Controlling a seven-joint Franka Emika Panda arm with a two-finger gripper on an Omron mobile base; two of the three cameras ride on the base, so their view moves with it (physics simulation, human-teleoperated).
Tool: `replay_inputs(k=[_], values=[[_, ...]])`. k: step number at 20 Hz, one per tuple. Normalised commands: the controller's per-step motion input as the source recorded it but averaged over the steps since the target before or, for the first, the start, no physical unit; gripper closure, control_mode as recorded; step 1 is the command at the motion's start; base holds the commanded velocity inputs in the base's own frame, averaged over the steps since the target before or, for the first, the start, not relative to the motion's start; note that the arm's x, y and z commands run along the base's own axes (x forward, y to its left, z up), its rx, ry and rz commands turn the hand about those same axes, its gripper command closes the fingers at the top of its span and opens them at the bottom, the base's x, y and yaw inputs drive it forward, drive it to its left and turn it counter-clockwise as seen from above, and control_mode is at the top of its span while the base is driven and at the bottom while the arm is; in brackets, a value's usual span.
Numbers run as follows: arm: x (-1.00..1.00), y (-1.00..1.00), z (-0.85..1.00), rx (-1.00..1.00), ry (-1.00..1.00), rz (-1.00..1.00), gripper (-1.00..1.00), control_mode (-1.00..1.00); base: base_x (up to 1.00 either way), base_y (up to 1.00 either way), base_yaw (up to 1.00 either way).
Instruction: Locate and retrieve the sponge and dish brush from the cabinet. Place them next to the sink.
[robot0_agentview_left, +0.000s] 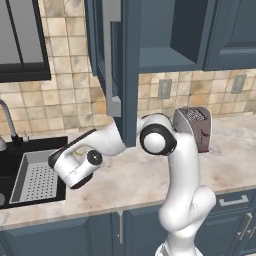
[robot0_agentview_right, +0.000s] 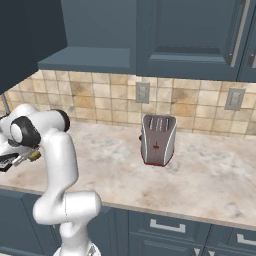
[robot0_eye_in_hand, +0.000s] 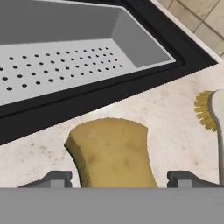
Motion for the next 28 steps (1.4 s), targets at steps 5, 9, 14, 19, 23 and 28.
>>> replay_inputs(k=[5,9,14,19,23,28], values=[[-0.01,-0.33,0.15,0.09,0.0,0.0,-1.0,-1.0,0.0,0.0,0.0],[-0.21,-0.16,0.25,0.09,-0.01,0.0,-1.0,-1.0,0.0,0.0,0.0],[-0.39,-0.15,0.39,0.07,0.0,0.0,-1.0,-1.0,0.0,0.0,0.0],[-0.27,-0.32,0.39,0.0,0.0,0.0,-1.0,-1.0,0.0,0.0,0.0],[-0.13,-0.54,0.36,0.0,0.0,-0.02,-1.0,-1.0,0.0,0.0,0.0],[-0.23,-0.64,0.38,0.0,0.0,-0.05,-1.0,-1.0,0.0,0.0,0.0]])
